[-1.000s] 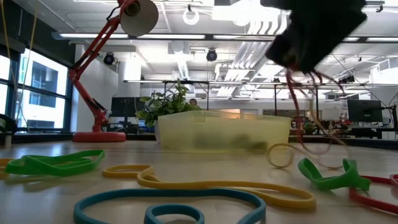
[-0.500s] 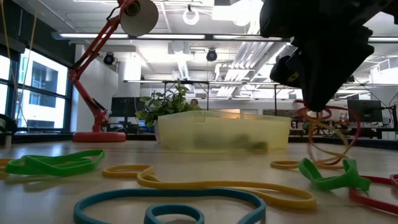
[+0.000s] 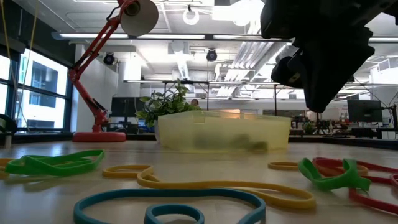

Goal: Pick and place rubber bands into bin
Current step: Put the red rubber band into the transparent yellow bin

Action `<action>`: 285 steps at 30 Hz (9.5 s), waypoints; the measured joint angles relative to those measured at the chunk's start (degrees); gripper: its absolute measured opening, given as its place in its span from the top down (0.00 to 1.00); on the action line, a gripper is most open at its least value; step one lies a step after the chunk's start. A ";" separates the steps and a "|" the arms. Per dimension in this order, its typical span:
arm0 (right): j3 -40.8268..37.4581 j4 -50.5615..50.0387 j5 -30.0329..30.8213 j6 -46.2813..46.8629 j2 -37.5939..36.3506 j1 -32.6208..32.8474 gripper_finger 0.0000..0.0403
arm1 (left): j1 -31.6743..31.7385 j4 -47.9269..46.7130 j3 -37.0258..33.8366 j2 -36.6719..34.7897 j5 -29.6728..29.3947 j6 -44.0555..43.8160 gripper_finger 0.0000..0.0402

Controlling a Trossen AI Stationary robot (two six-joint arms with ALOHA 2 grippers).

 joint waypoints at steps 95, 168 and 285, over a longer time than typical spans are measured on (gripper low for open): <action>-0.07 -0.47 30.86 -0.56 -25.11 -2.88 1.00 | -0.01 0.61 0.00 -0.02 -1.27 0.66 0.60; -0.02 -6.54 -1.38 -9.54 -22.32 -24.35 0.58 | 4.50 8.05 0.00 0.48 -3.30 2.87 0.60; -0.13 -4.07 24.69 15.29 -9.98 7.97 1.00 | 13.84 16.40 -0.01 0.52 9.44 15.53 0.60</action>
